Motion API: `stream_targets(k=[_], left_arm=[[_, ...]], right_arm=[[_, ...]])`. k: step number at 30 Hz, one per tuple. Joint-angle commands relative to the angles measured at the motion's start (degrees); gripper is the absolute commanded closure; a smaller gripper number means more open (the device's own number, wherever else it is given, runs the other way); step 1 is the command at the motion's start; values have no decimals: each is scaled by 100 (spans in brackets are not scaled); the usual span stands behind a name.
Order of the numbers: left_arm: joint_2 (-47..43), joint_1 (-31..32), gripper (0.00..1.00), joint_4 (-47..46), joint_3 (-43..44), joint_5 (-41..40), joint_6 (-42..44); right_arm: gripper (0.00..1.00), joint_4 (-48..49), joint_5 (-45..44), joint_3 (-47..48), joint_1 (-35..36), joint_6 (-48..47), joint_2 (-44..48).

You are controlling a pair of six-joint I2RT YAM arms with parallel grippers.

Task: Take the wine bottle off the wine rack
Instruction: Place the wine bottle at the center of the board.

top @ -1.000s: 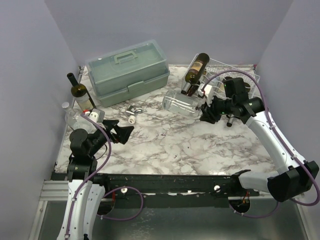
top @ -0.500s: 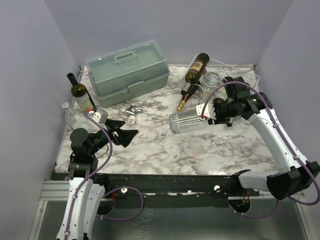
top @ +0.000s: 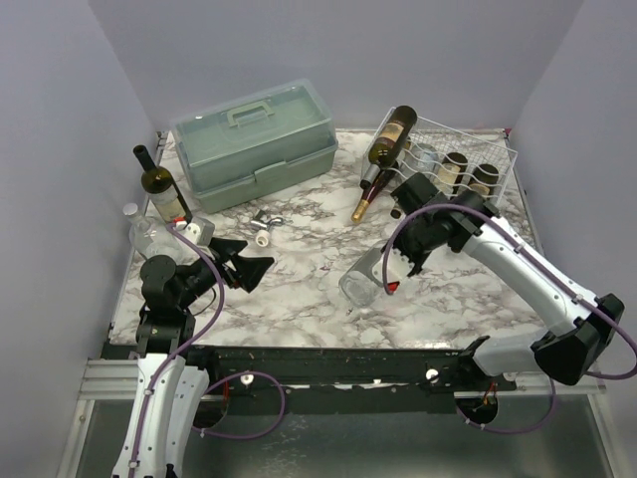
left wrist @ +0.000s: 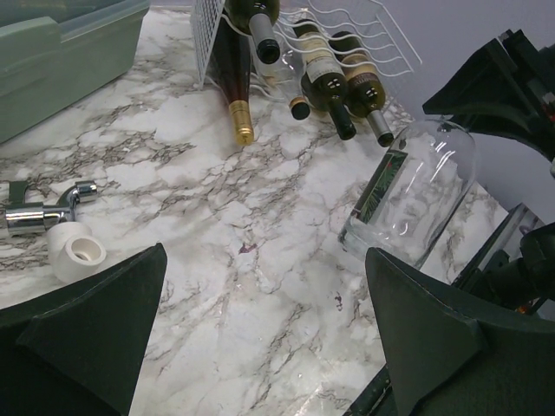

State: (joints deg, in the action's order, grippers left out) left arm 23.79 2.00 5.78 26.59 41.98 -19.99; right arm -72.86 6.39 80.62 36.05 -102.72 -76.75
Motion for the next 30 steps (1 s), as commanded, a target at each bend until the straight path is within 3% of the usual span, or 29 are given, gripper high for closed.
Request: stream_targets(k=[1,9,19,25,30], left_arm=[[-8,11,1,51,23,-195,136],[-79,11,1,126,32,-312,196],[-136,11,1,149,53,-317,215],[-155,11,1,151,49,-321,223],[-155,11,1,153,56,-328,223]], right_arm=[[100,710,-1411,-138,802,-249,81],[100,1706,-3207,-813,2065,-393,57],[99,3129,-4347,-1536,2697,-847,0],[87,3783,-4365,-1898,2745,-1689,138],[66,3734,-4315,-1909,2857,-1879,69]])
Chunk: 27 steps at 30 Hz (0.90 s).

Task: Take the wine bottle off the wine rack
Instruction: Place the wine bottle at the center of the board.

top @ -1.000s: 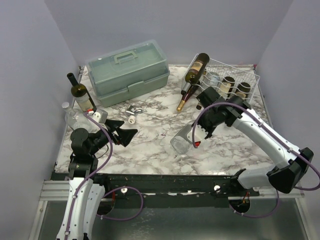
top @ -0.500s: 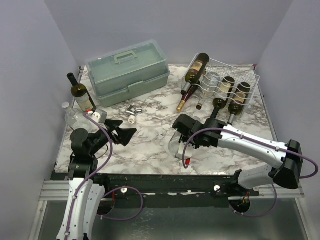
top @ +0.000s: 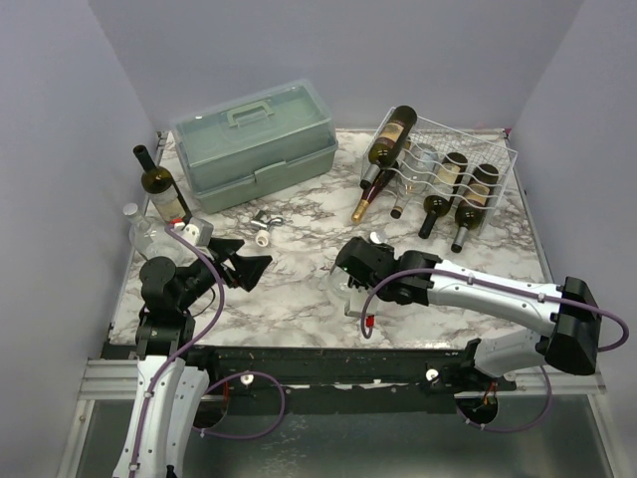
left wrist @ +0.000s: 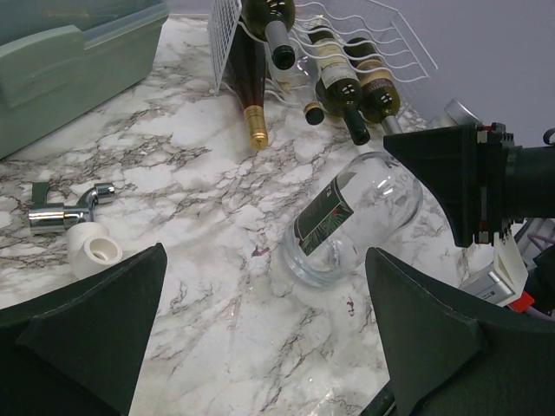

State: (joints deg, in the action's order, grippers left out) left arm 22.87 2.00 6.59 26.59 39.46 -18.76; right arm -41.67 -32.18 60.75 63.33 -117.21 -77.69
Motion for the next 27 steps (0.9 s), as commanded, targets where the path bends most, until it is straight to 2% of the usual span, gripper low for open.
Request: stream_targets(k=[1,14,16,17,18,27], left_arm=[[-61,11,1,79,51,-76,100],[-148,11,1,105,62,-98,127],[-165,11,1,106,58,-92,127],[-172,11,1,107,60,-92,127],[-182,11,1,110,65,-95,132],[-188,11,1,113,49,-79,127]], right_arm=[[63,631,-445,79,159,-477,145],[43,846,-358,330,509,-733,-176],[24,914,-313,358,553,-759,-152],[8,943,-271,367,564,-767,-129],[0,946,-256,383,589,-772,-111],[0,856,-118,341,932,-690,427]])
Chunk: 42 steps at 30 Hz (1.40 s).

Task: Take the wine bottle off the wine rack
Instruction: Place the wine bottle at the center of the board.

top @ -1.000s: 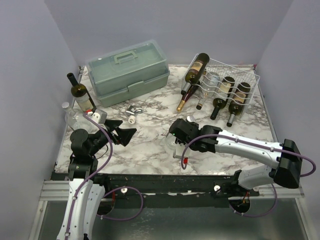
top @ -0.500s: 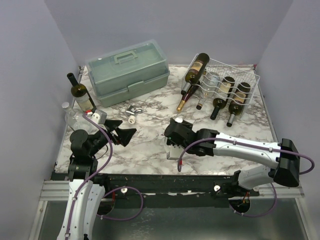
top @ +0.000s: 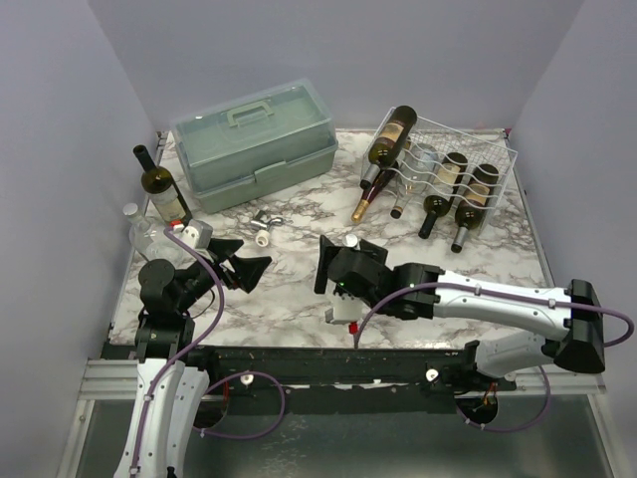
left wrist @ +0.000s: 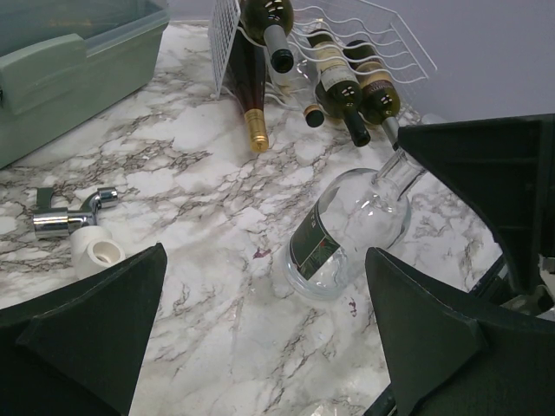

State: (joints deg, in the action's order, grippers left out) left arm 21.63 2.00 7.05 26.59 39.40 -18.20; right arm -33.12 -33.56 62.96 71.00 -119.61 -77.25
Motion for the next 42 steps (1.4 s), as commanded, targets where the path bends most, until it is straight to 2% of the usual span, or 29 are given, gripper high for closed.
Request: stream_targets(k=[1,7,11,17,21,26,31,37,42], left_arm=[[-66,11,1,68,49,-71,71],[24,11,1,11,45,124,-9],[196,11,1,-73,68,377,-164],[347,11,1,-204,38,556,-237],[451,18,1,-241,43,647,-241],[607,38,1,-339,63,782,-405],[798,148,1,-363,135,826,-587],[856,699,1,-391,169,447,-733],[684,1138,2,-393,108,40,-756]], right_arm=[[0,-6,49,116,208,-441,489],[0,-516,195,251,314,-6,1010],[0,-1201,498,617,315,1136,1198],[0,-1503,1086,725,309,2644,1601],[0,-1191,1560,530,72,3523,1934],[0,306,1638,59,-241,5076,2253],[0,391,1829,285,-934,6884,2042],[0,34,1981,1058,-2411,9614,1260],[0,182,1450,895,-3374,11378,995]])
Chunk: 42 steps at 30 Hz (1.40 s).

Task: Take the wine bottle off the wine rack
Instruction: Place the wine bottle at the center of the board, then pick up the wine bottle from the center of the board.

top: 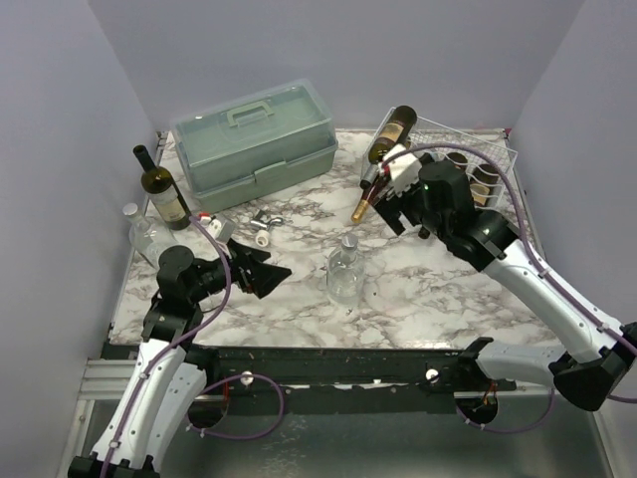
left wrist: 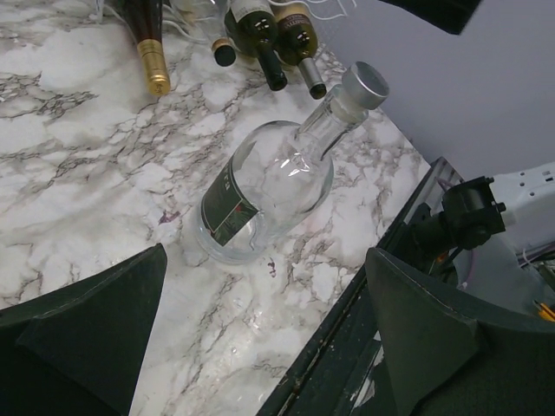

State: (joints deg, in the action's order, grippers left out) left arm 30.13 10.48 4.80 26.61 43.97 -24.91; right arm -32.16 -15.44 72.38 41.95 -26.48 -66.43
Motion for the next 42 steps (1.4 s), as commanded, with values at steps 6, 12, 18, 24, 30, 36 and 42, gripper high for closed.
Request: stream_targets(k=[6,12,18,24,30,36,42], left_arm=[[-420,975,2,-313,-85,-1209,71],[-485,1573,2,-398,-70,-2056,5],[-113,2282,1,-381,160,-3039,-589],[516,3439,1,83,752,-5065,-1077],[1928,4898,1,1852,2334,-7921,-1676],[3447,5849,1,3156,3847,-9188,-2022],[4629,6157,2,3169,4812,-9598,-1572]], right_arm=[[0,94,921,-227,-1462,3710,-47],[1,982,2157,-1173,-2030,4273,310],[3,1546,2796,-1937,-2348,4072,519],[1,2168,2408,-2565,-2486,3647,771],[1,2621,2540,-3115,-2794,3582,801],[0,2518,2487,-3200,-3134,3498,893],[0,2424,2777,-3264,-3364,3557,1066]])
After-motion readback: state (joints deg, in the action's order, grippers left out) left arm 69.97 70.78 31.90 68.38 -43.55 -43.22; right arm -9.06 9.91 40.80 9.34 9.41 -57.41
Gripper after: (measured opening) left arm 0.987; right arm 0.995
